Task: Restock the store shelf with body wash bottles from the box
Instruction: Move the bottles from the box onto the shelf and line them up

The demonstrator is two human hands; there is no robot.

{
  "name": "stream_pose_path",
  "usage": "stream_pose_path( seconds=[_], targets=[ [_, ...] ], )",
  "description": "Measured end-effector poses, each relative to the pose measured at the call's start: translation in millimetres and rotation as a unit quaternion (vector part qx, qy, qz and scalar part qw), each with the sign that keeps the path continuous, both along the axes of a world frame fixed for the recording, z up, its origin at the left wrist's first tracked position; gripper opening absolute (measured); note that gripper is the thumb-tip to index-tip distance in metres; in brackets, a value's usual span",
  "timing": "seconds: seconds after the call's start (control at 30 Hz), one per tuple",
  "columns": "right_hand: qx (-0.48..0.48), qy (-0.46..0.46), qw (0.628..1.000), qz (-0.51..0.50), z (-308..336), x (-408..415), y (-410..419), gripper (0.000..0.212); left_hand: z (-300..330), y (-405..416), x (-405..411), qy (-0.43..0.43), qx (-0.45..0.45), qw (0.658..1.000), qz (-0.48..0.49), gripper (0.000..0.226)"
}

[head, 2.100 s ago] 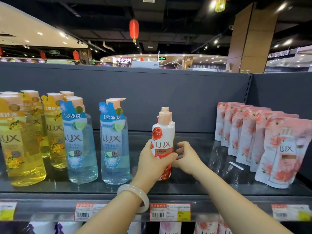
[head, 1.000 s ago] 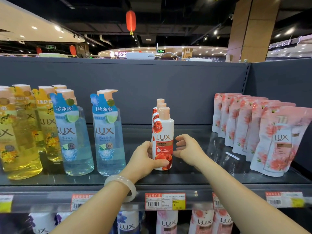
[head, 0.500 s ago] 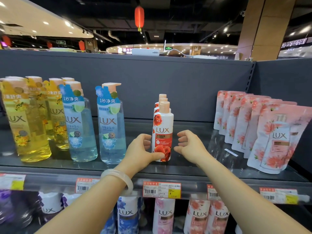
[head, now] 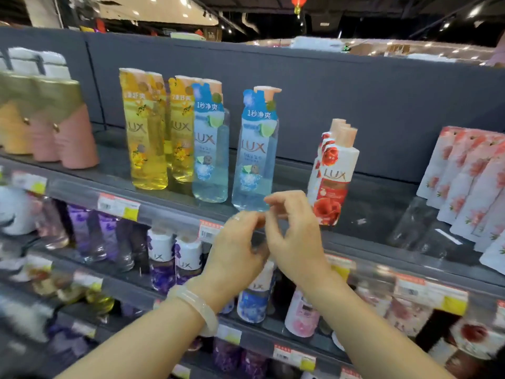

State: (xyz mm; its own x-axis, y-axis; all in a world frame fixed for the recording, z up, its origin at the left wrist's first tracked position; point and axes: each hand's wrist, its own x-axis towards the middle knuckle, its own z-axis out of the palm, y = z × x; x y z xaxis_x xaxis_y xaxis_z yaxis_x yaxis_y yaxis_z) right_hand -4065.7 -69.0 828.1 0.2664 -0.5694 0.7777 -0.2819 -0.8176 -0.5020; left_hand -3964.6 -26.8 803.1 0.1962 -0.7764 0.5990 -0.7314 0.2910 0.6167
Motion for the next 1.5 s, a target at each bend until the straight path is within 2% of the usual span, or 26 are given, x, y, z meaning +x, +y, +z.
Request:
stream_pose_path(
  seconds=[0.07,0.17,0.27,0.4,0.5,0.63,0.83,1.03,1.17,1.27,1.37,1.5],
  targets=[
    [0.034,0.080,0.996,0.018,-8.8,21.8,12.2,0.024,-10.5,18.5,29.8,-0.066,0.098,0.992,0.048,0.033],
    [0.091,0.255,0.962,0.025,-24.8,63.7,37.3,0.026,-37.7,60.4,87.7,-0.135,0.263,0.950,0.105,0.050],
    [0.138,0.431,0.890,0.060,-49.3,126.4,80.8,0.034,-71.0,129.7,151.2,-0.127,0.337,0.920,0.155,0.050],
    [0.138,0.528,0.828,0.132,-89.0,235.7,160.4,0.040,-101.1,238.0,242.6,-0.088,0.385,0.892,0.221,0.041],
    [0.134,0.549,0.804,0.187,-115.6,317.6,229.5,0.042,-110.0,317.7,304.6,-0.047,0.386,0.881,0.269,0.032],
    [0.153,0.573,0.768,0.240,-148.4,396.2,303.6,0.043,-128.4,396.4,367.6,-0.034,0.419,0.853,0.311,0.047],
    [0.156,0.610,0.733,0.257,-182.1,484.4,345.2,0.048,-169.2,447.4,444.6,0.021,0.463,0.817,0.342,0.054],
    [0.219,0.593,0.732,0.252,-220.6,585.8,328.8,0.049,-205.4,441.6,545.0,0.048,0.514,0.792,0.326,0.058],
    [0.283,0.601,0.706,0.244,-243.8,652.8,312.8,0.054,-221.6,421.2,621.5,0.051,0.561,0.771,0.297,0.057],
    [0.314,0.597,0.702,0.227,-257.3,695.6,297.5,0.058,-233.0,398.8,681.5,0.050,0.573,0.767,0.286,0.055],
    [0.352,0.594,0.696,0.197,-282.4,729.8,284.4,0.051,-254.8,377.9,731.9,0.048,0.593,0.763,0.252,0.054],
    [0.453,0.566,0.675,0.140,-341.2,760.9,274.7,0.043,-305.2,357.3,781.4,0.029,0.641,0.749,0.167,0.048]
  ],
)
